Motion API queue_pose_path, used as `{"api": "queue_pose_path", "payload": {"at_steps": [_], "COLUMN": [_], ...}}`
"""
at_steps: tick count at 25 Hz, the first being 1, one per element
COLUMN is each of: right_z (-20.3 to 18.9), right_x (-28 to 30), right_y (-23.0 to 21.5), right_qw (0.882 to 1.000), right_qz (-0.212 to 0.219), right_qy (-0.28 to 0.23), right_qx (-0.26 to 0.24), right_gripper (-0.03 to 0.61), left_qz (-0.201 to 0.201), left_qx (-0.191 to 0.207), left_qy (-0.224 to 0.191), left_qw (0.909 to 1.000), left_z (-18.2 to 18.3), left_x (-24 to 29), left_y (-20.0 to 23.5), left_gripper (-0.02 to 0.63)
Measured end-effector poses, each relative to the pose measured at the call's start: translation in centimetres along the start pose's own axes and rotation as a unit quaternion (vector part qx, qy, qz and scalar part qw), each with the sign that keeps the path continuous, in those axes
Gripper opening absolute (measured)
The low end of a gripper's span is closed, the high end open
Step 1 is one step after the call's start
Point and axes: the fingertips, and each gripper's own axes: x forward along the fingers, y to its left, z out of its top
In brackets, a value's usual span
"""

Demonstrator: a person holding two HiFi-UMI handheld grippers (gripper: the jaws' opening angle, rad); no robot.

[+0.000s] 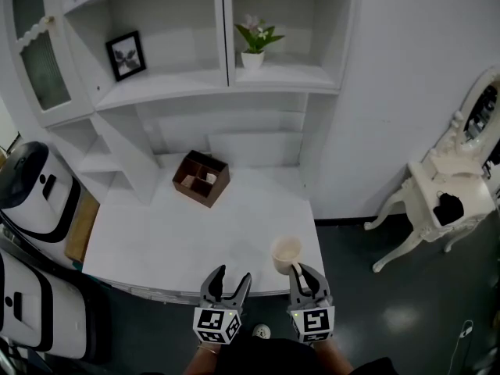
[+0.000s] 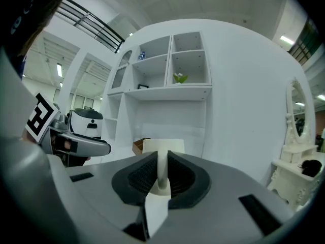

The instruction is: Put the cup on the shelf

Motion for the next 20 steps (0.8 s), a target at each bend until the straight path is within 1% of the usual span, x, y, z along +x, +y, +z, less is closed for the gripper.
{"api": "queue_pose_path", "payload": {"at_steps": [7,13,17,20], "right_z": [1.1,2.6,4.7,7.2], "right_x": [0.2,1.4,2.5,3.2], "right_y": [-1.9,-2.9,-3.8,-4.6], "right_qw": [1.0,1.0,0.999,0.998], "right_qz": [-0.01,-0.021,-0.027,-0.03], "right_qy": [0.005,0.003,-0.009,-0.023], "right_qx": [-0.007,0.016,0.038,0.047], "right_gripper": [0.05,0.049,0.049,0.049], "left_qz": [0.007,0.008,0.002,-0.003], "left_qx": [-0.011,-0.007,0.002,0.018], "left_qy": [0.006,0.014,0.015,0.019], "left_qw": [0.9999,0.9998,0.9999,0.9996], "left_z": [-0.2,0.6,1.8,2.8], "left_x": [0.9,2.1,3.3,4.2], "left_y": [0.5,1.7,2.5,2.9], "left_gripper": [0.276,0.276,0.276,0.276]}}
